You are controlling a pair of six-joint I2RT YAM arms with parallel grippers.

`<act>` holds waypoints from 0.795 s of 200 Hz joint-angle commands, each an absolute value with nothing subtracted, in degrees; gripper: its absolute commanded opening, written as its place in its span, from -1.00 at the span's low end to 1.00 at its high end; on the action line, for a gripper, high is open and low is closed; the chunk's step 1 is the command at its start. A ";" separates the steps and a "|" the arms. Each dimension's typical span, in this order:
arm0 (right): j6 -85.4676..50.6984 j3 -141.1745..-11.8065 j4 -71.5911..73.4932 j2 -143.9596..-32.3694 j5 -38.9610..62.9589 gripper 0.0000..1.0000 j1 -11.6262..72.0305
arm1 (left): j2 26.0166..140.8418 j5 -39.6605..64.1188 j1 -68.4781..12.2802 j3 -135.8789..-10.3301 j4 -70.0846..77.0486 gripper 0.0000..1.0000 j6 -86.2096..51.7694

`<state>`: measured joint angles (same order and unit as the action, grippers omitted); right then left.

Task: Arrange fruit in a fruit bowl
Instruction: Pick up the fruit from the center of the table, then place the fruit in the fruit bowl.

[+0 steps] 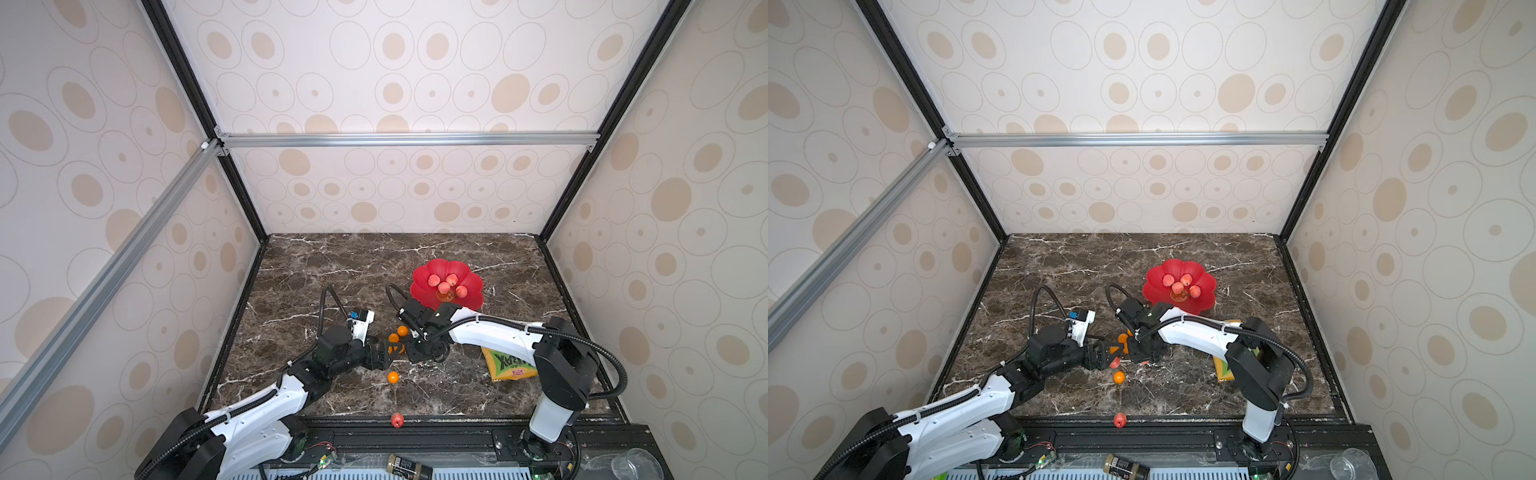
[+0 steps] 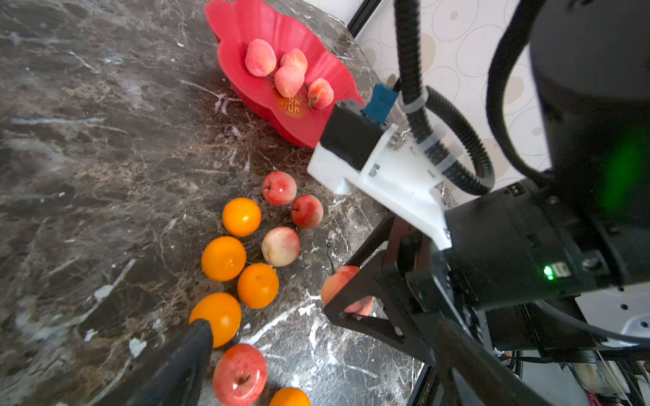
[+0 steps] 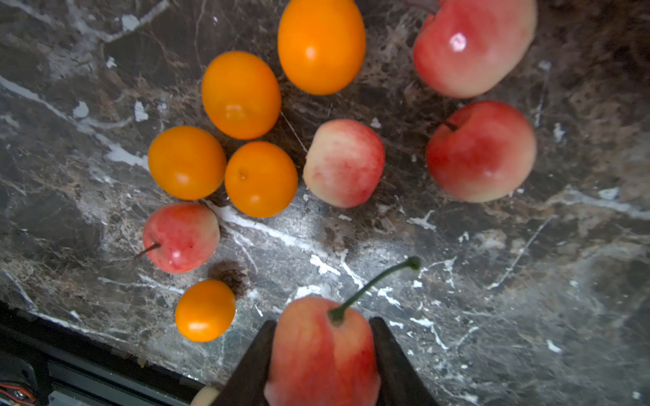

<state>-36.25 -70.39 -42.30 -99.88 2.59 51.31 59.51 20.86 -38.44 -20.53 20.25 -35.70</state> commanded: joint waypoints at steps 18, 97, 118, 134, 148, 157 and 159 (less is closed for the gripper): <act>-34.57 -71.42 -45.85 -95.46 1.14 -0.20 47.74 | 66.24 22.13 -38.89 -27.85 26.41 0.97 -33.54; -29.75 -71.91 -45.79 -93.05 2.38 -0.20 34.53 | 82.88 24.59 -38.81 -41.50 31.21 0.97 -30.54; -28.28 -73.15 -45.44 -94.43 2.29 -0.20 31.47 | 86.97 25.29 -38.83 -45.40 31.36 0.97 -29.89; -27.19 -74.96 -45.70 -95.93 1.87 -0.20 29.60 | 89.87 25.66 -38.79 -47.93 31.64 0.97 -29.71; -26.40 -76.76 -45.74 -97.47 1.45 -0.20 27.88 | 91.96 25.77 -38.76 -49.73 32.14 0.97 -29.71; -25.86 -78.06 -45.70 -98.61 1.56 -0.20 26.85 | 93.34 25.88 -38.78 -50.88 32.34 0.97 -29.56; -25.76 -78.29 -45.70 -98.90 1.58 -0.19 26.55 | 93.60 25.92 -38.74 -51.17 32.34 0.97 -29.56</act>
<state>-28.12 -74.98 -44.56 -95.98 2.50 28.67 91.00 24.60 -38.41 -47.31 29.95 -31.38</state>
